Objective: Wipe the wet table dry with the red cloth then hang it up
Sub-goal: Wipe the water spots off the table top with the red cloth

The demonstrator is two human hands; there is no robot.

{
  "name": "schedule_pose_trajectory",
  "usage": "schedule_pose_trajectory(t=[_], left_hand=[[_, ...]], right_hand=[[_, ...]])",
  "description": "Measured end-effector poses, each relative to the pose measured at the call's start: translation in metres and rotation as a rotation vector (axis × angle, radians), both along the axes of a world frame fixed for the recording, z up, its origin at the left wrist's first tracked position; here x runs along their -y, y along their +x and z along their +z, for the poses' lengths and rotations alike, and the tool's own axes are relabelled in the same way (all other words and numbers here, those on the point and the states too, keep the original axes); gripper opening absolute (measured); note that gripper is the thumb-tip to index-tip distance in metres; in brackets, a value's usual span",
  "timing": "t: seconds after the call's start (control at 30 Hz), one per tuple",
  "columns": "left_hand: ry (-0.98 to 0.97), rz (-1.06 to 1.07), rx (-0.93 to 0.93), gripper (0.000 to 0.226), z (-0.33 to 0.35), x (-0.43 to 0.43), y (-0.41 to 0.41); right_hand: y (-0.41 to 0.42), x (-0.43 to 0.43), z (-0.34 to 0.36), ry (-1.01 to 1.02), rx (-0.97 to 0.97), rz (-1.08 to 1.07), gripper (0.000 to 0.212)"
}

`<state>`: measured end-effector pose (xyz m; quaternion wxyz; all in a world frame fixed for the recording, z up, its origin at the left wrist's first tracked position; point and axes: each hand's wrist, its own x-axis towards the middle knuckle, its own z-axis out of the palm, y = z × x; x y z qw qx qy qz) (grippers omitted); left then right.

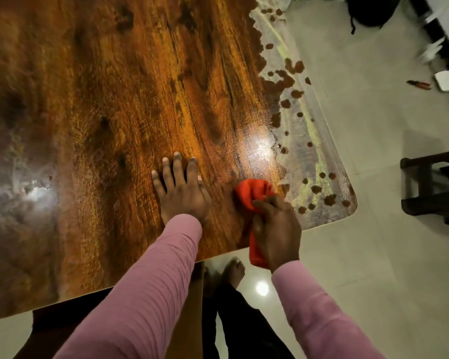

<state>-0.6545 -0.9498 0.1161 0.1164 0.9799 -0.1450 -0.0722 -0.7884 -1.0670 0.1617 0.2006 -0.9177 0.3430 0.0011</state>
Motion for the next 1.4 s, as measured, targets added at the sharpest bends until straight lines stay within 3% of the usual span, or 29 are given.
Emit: schedule_pose_trajectory(t=[0.1,0.23,0.33,0.5,0.6,0.73,0.83,0.97,1.07,1.13,1.3,1.4], left_hand=[[0.013,-0.008,0.008,0.055,0.0,-0.001,0.0],[0.011,-0.011,0.021,0.052,-0.001,0.0,0.0],[0.006,-0.016,0.029,0.054,-0.002,-0.002,0.0],[-0.014,-0.018,0.04,0.054,-0.005,-0.002,0.0],[-0.011,-0.016,0.032,0.052,-0.006,-0.002,0.0],[-0.003,-0.013,0.031,0.055,-0.002,-0.001,-0.001],[-0.008,-0.016,0.029,0.053,-0.002,-0.001,-0.001],[0.004,-0.02,0.022,0.051,-0.005,-0.002,-0.001],[0.006,-0.024,0.02,0.053,-0.004,-0.001,-0.001],[0.01,-0.015,0.022,0.052,-0.004,-0.001,-0.001],[0.003,-0.014,0.024,0.049,-0.007,-0.002,0.0],[0.007,-0.01,0.034,0.048,-0.005,0.001,0.0]], right_hand=[[-0.001,-0.025,-0.003,0.049,0.054,-0.155,0.034],[-0.027,-0.091,-0.006,0.187,0.035,0.036,0.039],[-0.036,-0.072,-0.006,0.092,0.034,0.172,0.038],[-0.046,0.004,-0.004,-0.009,0.006,-0.216,0.03],[-0.039,-0.005,-0.003,-0.035,0.028,-0.284,0.031],[-0.036,-0.065,-0.004,0.032,0.097,0.031,0.032],[-0.045,-0.045,-0.005,-0.002,0.081,0.218,0.031],[-0.055,0.018,-0.003,-0.041,0.007,-0.142,0.03],[-0.049,0.021,-0.005,-0.032,0.02,-0.27,0.032],[-0.046,0.002,-0.004,0.002,0.055,-0.222,0.033],[-0.06,-0.004,-0.002,-0.022,0.094,0.149,0.033],[-0.068,0.044,0.0,-0.055,0.052,-0.055,0.031]])
